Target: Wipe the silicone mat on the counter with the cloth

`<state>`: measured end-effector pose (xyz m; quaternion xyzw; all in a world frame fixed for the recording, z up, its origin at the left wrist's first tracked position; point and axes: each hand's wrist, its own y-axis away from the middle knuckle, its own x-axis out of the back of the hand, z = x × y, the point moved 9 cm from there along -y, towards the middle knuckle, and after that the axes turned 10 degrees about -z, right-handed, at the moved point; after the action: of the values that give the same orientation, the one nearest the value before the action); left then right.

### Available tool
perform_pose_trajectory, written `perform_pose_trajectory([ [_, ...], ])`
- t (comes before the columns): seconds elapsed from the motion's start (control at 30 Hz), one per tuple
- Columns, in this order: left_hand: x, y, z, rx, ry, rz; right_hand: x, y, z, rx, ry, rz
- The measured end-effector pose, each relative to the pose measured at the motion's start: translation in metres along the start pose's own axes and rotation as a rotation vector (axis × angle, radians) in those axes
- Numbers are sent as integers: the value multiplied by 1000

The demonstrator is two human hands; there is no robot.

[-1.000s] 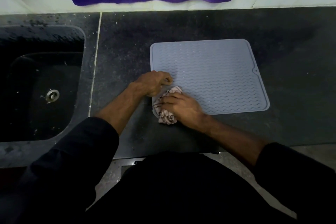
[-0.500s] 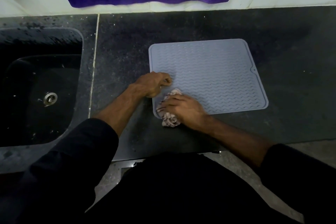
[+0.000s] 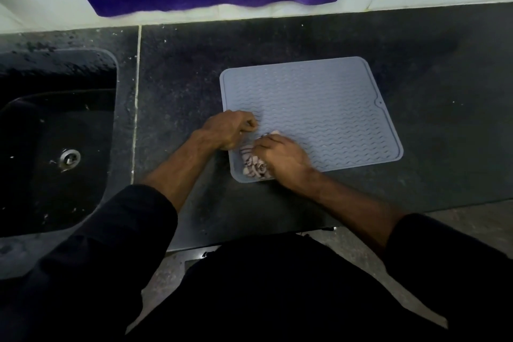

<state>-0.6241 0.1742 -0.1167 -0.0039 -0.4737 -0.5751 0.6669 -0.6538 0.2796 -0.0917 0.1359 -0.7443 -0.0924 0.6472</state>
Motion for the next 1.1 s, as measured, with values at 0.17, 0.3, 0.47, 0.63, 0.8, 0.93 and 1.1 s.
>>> perform_pose_trajectory([
  [0.17,1,2,5,-8,-63,32,9,2,26,-145,-3,14],
  [0.3,8,2,14,-7,-206,61,12,-14,-3,-65,-7,51],
  [0.47,5,2,12,-26,-97,42,6,-1,12,-117,19,45],
  [0.63,12,8,0,5,2,156,21,-8,18,-153,-49,111],
  [0.8,9,8,-14,70,-39,165,14,-26,2,-122,15,70],
  [0.93,5,8,-21,100,-67,179,7,-17,32,-209,48,14],
  [1.1,3,5,-22,121,-83,148,18,-8,68,-322,24,30],
])
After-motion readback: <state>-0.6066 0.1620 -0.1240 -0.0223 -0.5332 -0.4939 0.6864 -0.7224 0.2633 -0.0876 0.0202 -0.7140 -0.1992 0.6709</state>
